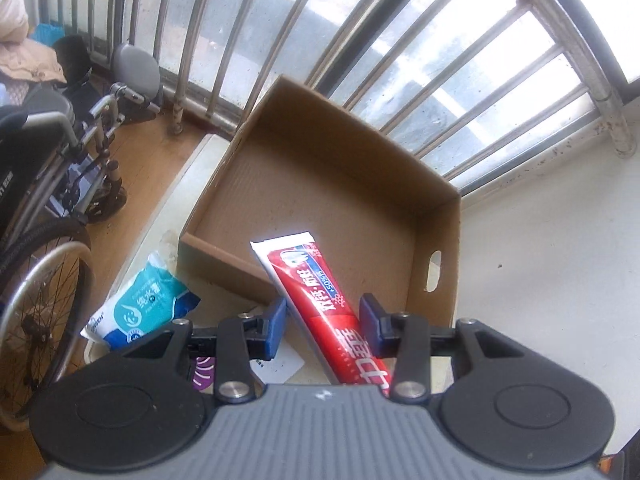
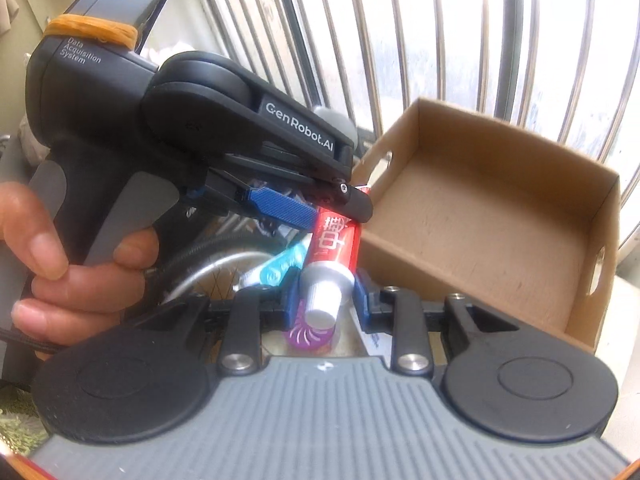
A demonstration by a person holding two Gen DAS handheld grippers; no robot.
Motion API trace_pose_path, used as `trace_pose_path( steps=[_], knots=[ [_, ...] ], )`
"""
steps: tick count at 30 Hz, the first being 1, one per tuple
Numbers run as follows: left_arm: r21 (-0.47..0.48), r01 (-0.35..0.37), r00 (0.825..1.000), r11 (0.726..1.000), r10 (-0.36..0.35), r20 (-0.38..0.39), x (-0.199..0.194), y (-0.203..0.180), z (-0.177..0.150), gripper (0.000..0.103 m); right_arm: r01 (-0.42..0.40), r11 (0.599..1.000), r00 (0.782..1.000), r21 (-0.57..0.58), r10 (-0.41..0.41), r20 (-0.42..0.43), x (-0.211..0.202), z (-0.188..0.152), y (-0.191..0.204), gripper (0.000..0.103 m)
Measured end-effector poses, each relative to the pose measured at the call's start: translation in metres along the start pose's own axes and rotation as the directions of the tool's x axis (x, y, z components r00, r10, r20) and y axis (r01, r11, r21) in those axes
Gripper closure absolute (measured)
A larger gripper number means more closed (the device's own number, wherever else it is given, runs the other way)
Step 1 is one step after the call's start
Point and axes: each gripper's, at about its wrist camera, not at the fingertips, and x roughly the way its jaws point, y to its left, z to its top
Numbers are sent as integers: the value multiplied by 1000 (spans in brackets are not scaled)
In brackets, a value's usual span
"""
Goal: Organize objects
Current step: 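Lift the toothpaste tube with the right gripper and carry it over the cardboard box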
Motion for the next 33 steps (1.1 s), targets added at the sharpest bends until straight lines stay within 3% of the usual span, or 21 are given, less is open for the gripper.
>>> trace_pose_path(
  steps=[7,12,23,25,27,30,33],
  knots=[
    [74,22,1000,997,-22,11,0,-35,33,62,45,999,998,21,-46,50,-22,28,-19,77],
    [106,21,1000,994,-21,-5,18,-65,59,62,49,997,996,57,-52,67,-31,49,-54,77],
    [172,7,992,985,15,-128,116,-130,102,62,51,980,998,193,-56,20,-16,77,-161,76],
    [188,13,986,982,19,-166,136,-141,108,64,66,973,998,220,-69,5,-9,79,-179,76],
    [203,32,979,979,10,-204,154,-150,113,72,86,964,996,253,-84,-15,-1,81,-197,76],
    [229,64,961,971,1,-276,187,-163,116,73,93,950,996,298,-86,-37,13,82,-223,77],
    [295,34,950,955,61,-307,225,-174,113,73,119,944,992,309,-97,-86,31,72,-238,77]
  ],
)
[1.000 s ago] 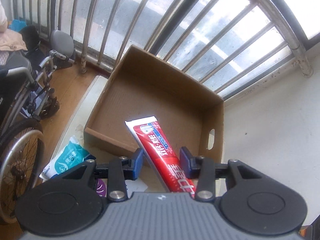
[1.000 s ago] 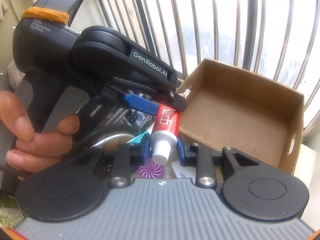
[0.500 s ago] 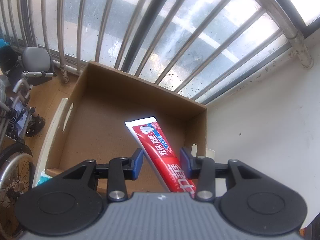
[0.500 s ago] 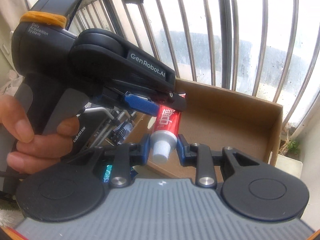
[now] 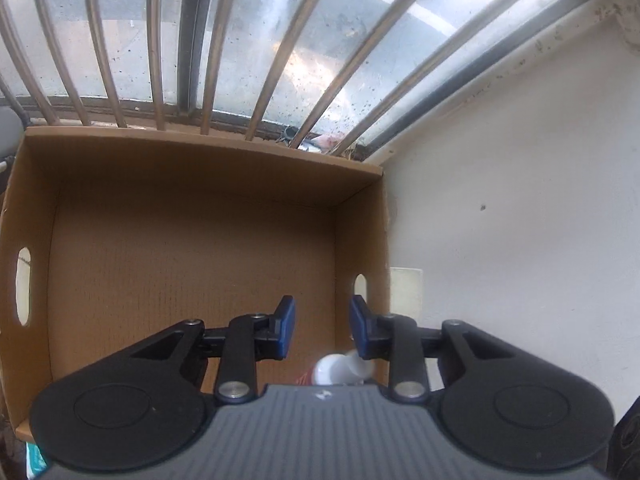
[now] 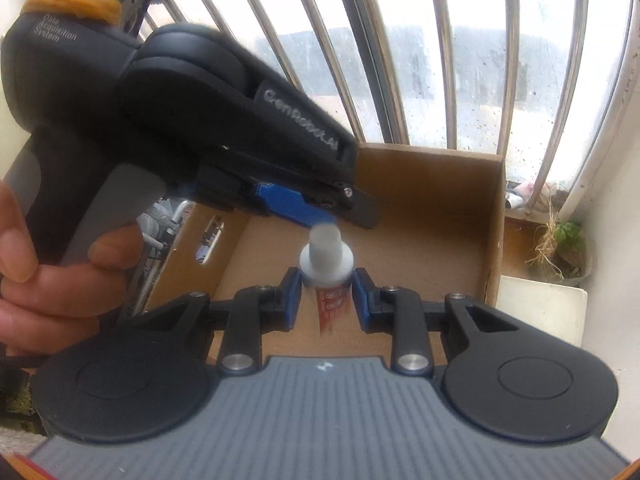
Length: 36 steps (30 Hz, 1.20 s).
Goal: Organize objects
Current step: 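Lift the toothpaste tube with the right gripper and carry it over the cardboard box, then lower the toothpaste tube into the box and open the right gripper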
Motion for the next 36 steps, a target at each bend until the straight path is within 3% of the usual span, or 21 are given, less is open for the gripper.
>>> trace_pose_path(
  steps=[3,7,14,20,26,30,36],
  knots=[
    [-1,-41,998,999,41,-47,26,4,8,73,52,999,997,-1,-52,-61,24,-17,-15,77],
    [-46,-49,997,998,46,-63,29,17,7,70,76,996,989,53,-69,-132,44,-36,-35,77],
    [-121,-72,996,990,67,-51,20,41,1,70,106,992,987,64,-97,-126,41,-45,-45,77],
    [-179,-73,996,981,80,34,-20,60,-13,65,78,996,990,46,-71,-124,36,-27,-44,77],
    [-216,-132,981,967,159,111,-70,82,-45,59,36,998,979,49,-25,-202,41,-24,-45,77],
    [-275,-142,971,951,187,146,-96,101,-66,56,44,999,965,-3,-43,-258,54,-26,-40,80],
    [-366,-156,952,917,239,191,-134,126,-92,51,76,992,965,-100,-98,-243,69,-13,-30,82]
  ],
)
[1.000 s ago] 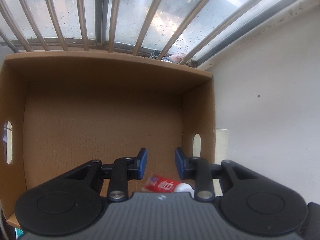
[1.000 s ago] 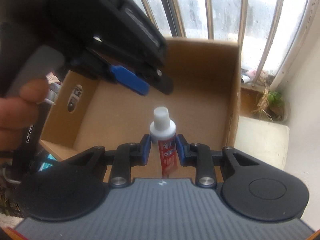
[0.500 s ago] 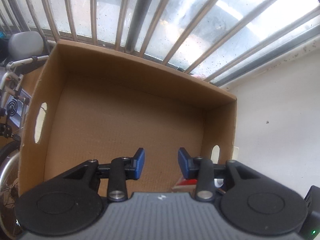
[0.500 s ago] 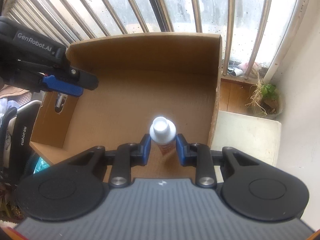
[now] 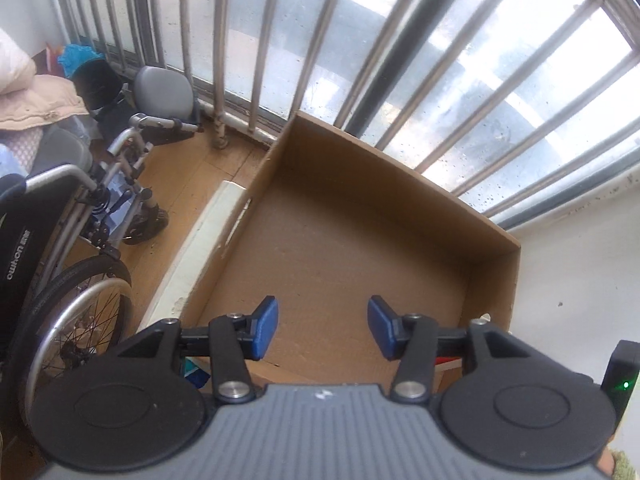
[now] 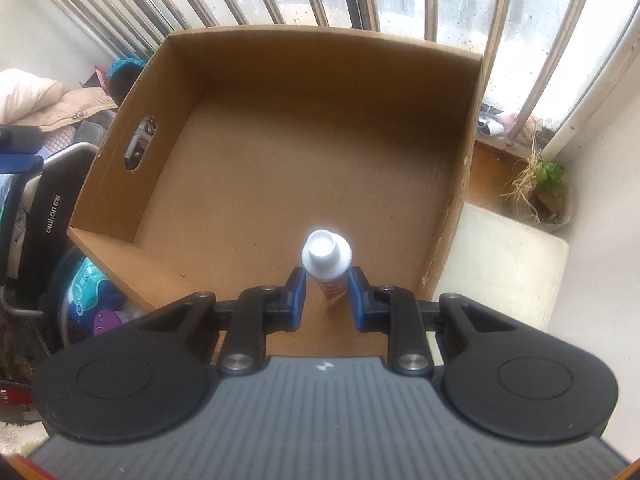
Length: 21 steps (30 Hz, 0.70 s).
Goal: Organize objects
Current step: 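Lower the toothpaste tube into the box and open the right gripper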
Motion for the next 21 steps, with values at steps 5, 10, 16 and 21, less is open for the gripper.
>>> trace_pose_path(
  steps=[5,10,16,21],
  knots=[
    [-45,-43,999,998,44,25,-16,26,-7,49,65,998,998,-14,-65,12,14,17,-1,82],
    [-57,-77,996,995,79,36,-26,43,-13,45,78,997,997,2,-78,27,19,20,1,81],
    [-59,-119,990,991,122,64,-23,49,-16,38,16,1000,996,1,-16,89,14,13,12,80],
    [-65,-219,968,973,225,106,-31,51,-16,31,-30,999,994,-17,32,101,35,28,29,80]
  ],
)
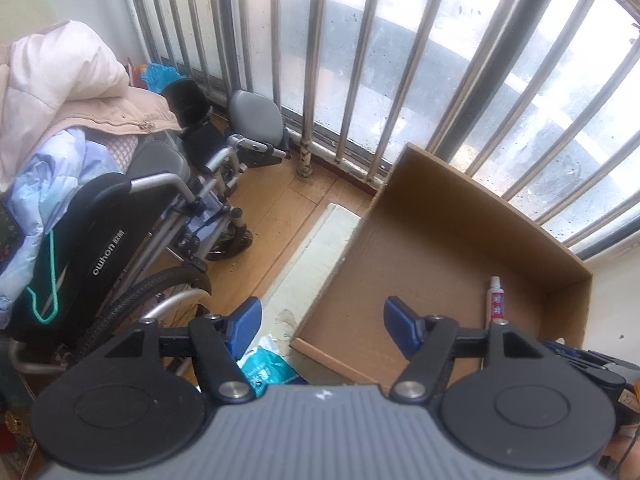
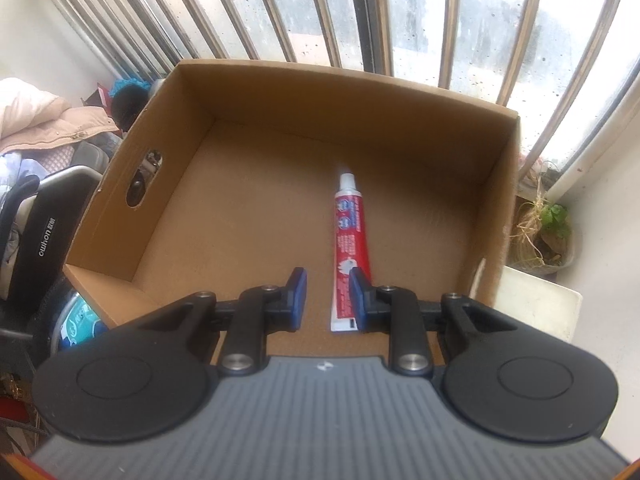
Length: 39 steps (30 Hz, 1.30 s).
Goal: Organize objects
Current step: 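Lower the toothpaste tube into the box and open the right gripper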
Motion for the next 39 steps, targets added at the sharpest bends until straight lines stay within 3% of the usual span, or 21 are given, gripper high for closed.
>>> trace_pose_path(
  steps=[8,14,18,28,36,39],
  knots=[
    [-69,-102,995,992,103,14,-12,33,0,24,-38,997,996,71,44,-78,89,25,11,80],
    [-104,-140,990,985,139,-17,-13,53,-8,24,60,991,988,122,-41,-150,132,20,1,81],
    [-107,-139,990,985,137,-25,-11,56,-10,24,95,988,987,122,-78,-137,129,15,-5,89],
    [-72,-124,992,990,123,-14,-11,45,-4,24,263,956,960,132,-246,-133,125,11,-7,90],
    [-50,-131,991,990,129,-38,-7,40,-4,24,156,975,987,156,-146,-69,129,26,1,86],
    [-43,-134,990,990,132,-39,-7,37,-3,24,171,968,985,186,-162,-62,133,26,0,86]
  ],
)
